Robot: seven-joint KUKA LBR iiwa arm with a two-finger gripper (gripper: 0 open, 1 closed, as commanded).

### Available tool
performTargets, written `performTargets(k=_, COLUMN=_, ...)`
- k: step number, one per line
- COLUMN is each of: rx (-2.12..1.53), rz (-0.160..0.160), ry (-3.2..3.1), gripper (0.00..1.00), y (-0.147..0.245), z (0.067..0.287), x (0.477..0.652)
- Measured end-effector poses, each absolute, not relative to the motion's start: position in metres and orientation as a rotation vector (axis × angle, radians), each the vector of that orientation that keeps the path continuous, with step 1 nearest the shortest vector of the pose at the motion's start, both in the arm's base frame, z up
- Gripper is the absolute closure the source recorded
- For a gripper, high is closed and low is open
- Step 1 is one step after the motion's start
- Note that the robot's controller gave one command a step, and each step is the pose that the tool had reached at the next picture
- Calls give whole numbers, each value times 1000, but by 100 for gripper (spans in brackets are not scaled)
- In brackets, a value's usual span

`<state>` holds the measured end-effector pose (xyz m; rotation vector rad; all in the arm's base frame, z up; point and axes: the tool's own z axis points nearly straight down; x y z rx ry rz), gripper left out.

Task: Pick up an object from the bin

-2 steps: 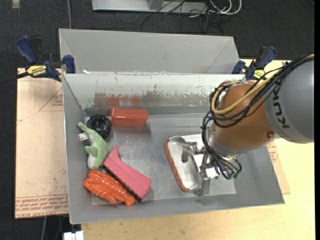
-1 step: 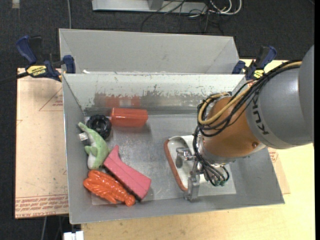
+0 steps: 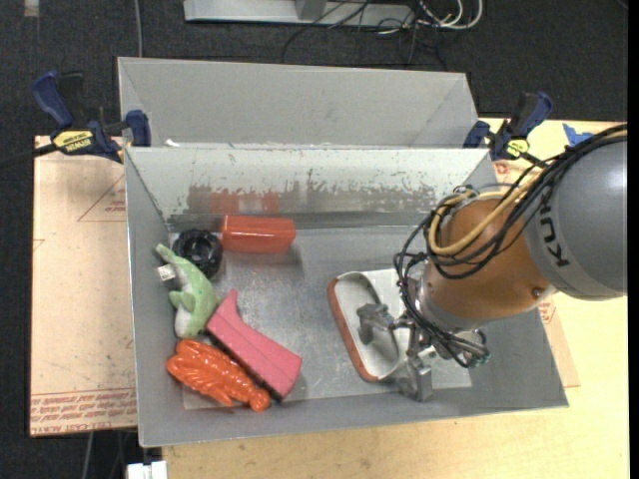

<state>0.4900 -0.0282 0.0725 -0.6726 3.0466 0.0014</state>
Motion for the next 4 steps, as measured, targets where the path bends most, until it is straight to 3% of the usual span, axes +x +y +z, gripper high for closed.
performTargets(k=1, rx=-102, rz=5, ry=3134, gripper=100, y=2, z=71, x=497)
performTargets(k=4, rx=-101, rz=6, ry=3138, gripper=100, y=1, z=74, x=495)
